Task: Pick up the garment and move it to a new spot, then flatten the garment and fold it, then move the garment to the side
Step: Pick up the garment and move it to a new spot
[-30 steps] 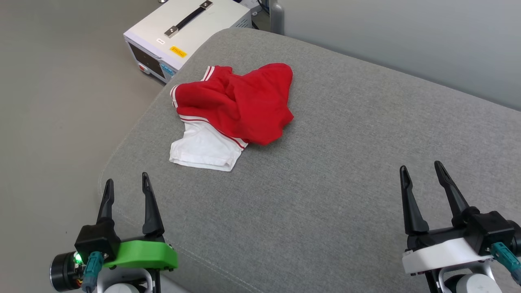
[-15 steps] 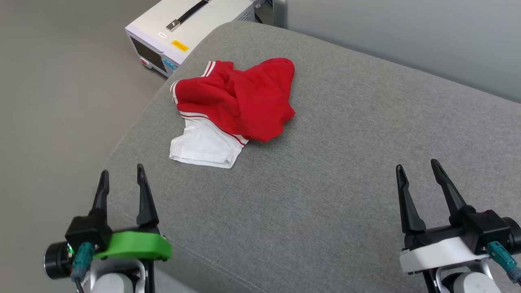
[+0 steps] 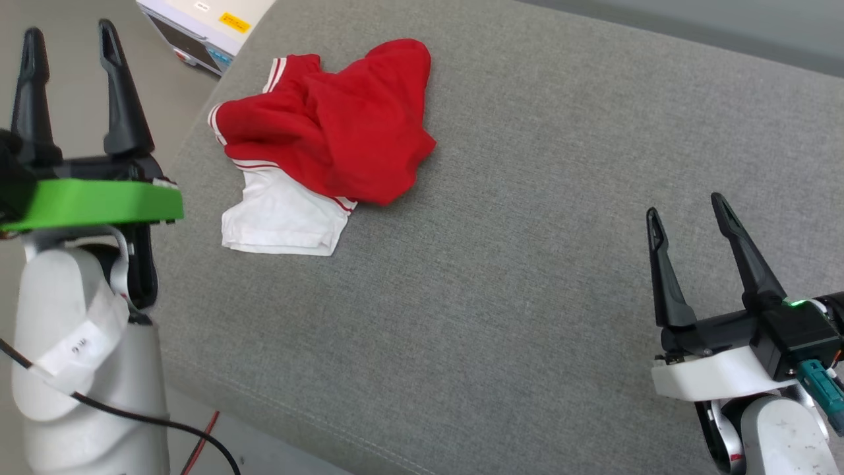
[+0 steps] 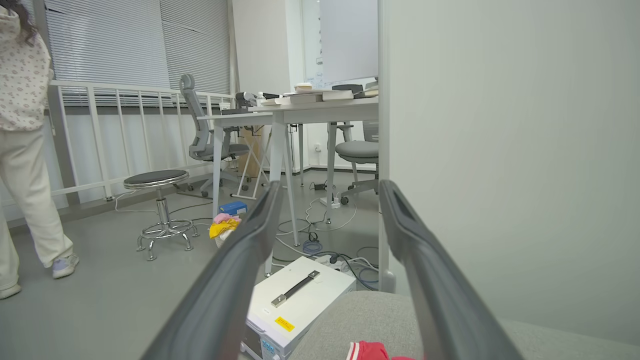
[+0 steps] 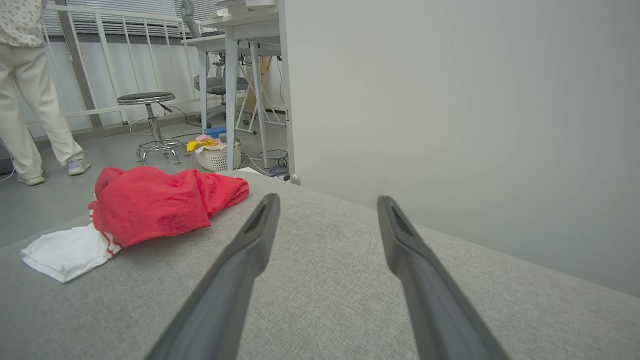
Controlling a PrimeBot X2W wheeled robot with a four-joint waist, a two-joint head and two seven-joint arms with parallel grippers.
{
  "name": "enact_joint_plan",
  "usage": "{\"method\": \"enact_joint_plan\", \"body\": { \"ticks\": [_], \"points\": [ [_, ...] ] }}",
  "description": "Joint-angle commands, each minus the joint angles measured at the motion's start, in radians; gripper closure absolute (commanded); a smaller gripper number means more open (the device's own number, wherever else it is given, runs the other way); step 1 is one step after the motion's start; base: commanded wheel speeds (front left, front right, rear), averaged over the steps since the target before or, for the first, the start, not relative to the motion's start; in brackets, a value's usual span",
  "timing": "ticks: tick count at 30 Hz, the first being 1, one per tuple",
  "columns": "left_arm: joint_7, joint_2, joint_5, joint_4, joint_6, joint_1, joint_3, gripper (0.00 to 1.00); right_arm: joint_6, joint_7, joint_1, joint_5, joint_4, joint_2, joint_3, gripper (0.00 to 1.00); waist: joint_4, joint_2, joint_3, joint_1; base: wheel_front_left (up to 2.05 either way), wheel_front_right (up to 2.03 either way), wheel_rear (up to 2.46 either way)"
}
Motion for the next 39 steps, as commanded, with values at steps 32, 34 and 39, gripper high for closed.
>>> {"method": "enact_joint_plan", "body": {
  "ticks": [32, 34, 39],
  "points": [
    [0.997, 0.413, -0.716, 0.513, -0.010, -0.507, -0.748, 0.00, -0.001, -0.005, -0.135, -0.040, -0.070, -0.050, -0.008, 0.00, -0.162, 0.0000, 0.313, -0.0001, 0.00, 0.00, 0.00],
    [1.006, 0.400, -0.712, 0.548, -0.010, -0.506, -0.778, 0.00, -0.001, -0.005, -0.141, -0.039, -0.071, -0.051, -0.010, 0.00, -0.169, 0.0000, 0.324, -0.0001, 0.00, 0.00, 0.00],
    [1.018, 0.373, -0.710, 0.614, -0.010, -0.492, -0.861, 0.00, -0.001, -0.005, -0.146, -0.038, -0.072, -0.052, -0.009, 0.00, -0.182, 0.0000, 0.333, -0.0001, 0.00, 0.00, 0.00]
  ]
}}
